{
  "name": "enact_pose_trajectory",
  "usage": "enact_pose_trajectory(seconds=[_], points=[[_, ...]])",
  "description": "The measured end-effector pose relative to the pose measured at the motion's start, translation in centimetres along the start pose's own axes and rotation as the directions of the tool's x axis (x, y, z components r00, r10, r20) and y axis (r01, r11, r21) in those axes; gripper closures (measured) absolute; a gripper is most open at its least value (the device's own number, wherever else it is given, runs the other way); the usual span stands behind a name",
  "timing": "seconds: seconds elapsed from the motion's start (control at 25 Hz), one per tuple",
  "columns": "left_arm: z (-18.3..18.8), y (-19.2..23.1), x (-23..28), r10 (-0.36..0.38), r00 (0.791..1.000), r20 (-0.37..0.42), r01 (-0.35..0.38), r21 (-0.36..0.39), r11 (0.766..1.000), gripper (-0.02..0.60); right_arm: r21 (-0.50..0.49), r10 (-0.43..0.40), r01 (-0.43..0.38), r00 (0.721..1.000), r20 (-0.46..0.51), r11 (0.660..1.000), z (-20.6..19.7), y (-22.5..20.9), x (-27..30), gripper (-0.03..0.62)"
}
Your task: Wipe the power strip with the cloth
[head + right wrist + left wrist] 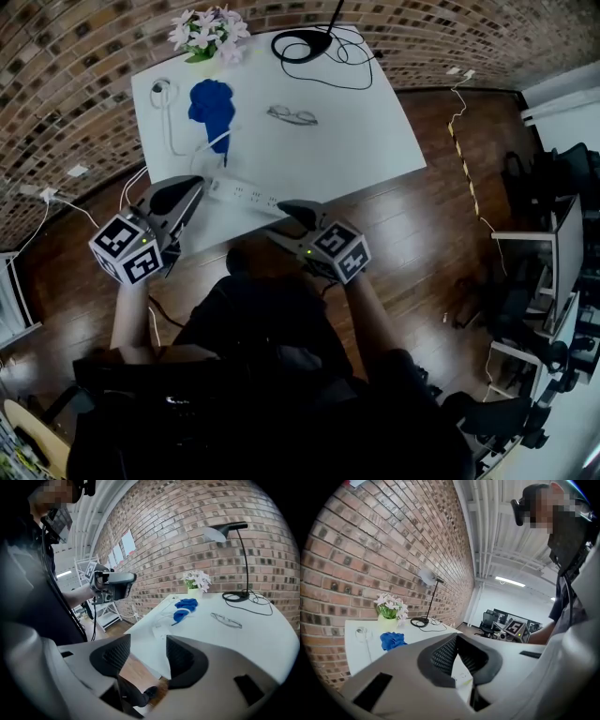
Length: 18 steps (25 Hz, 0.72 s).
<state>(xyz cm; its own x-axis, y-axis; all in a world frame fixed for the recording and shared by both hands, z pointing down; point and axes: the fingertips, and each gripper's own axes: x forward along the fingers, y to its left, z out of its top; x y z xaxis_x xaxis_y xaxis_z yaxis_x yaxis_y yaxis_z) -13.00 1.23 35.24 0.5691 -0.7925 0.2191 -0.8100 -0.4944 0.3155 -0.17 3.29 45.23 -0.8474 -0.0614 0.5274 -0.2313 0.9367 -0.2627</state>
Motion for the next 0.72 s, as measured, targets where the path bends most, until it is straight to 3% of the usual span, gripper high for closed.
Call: enact_pose_trajectory(seconds=[0.08,0.4,0.72], points=[[0.2,0.9,0.0,-0.011,1.000,0.006,0.011,0.007,1.000,0.568,0.004,-0.040,0.040,0.999,-0.004,0.999,0.1,-0.5,0.5,0.318],[0.1,4.0,0.5,-0.032,0.999,-0.022,0.033,0.045,0.998,0.568,0.005,-0.117,0.118,0.992,-0.049,0.993,-0.1,-1.6,1.8,0.318],[0.3,6.8,0.1,0.055,0.998,-0.016,-0.054,0.047,0.997,0.568,-0.087,-0.148,0.133,0.969,-0.199,0.987,-3.5,-3.7,3.6,0.318]])
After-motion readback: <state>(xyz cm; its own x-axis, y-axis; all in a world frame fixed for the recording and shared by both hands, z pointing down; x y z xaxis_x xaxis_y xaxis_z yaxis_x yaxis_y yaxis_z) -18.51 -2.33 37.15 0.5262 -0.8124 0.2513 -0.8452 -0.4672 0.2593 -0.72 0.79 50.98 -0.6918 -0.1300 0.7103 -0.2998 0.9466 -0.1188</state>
